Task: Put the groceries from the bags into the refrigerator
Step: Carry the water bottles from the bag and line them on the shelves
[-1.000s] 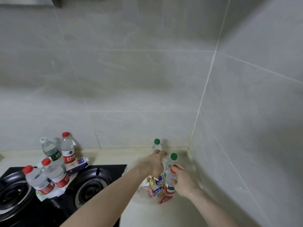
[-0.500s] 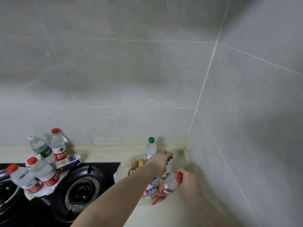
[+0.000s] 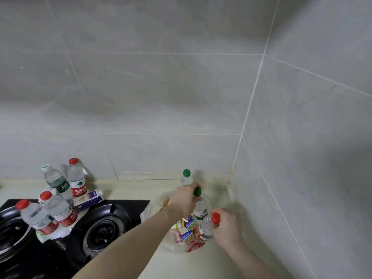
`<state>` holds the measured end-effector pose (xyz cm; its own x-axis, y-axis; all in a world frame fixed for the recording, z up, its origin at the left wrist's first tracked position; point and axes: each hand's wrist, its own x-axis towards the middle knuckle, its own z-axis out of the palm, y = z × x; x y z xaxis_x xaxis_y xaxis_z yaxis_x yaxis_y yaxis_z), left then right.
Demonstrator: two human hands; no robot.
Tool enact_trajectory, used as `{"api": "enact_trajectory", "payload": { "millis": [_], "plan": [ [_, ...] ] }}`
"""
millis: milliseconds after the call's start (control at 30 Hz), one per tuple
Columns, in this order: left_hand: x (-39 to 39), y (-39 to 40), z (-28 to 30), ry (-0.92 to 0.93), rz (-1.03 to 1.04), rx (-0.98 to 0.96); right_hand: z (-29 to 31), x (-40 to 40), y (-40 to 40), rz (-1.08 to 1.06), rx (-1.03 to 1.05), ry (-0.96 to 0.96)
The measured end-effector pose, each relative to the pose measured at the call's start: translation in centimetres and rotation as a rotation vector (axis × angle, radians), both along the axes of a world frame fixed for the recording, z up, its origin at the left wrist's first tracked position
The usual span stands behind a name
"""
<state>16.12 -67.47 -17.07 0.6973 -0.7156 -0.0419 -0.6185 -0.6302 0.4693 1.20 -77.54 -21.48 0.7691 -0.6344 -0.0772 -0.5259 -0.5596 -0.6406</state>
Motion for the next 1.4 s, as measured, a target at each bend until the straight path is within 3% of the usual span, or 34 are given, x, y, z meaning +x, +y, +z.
{"api": "enact_trajectory", "payload": {
  "millis": [333, 733, 1067, 1400],
  "plan": [
    [-2.5, 8.8, 5.7, -0.051, 0.141, -0.325, 1.1, 0.1, 0.7, 0.057, 0.003, -0.004],
    [-5.2, 17.0, 8.4, -0.024, 0.282, -0.325, 6.9, -1.4, 3.5, 0.059, 0.036, -0.177],
    [-5.0, 16.8, 7.2, 0.099, 0.126, -0.246, 9.5, -5.9, 8.0, -0.018, 0.119, -0.2],
    [-5.8, 15.7, 6.0, 0.254, -0.203, -0.238, 10.2, -11.4, 14.4, -0.308, 0.045, -0.132]
  ]
}}
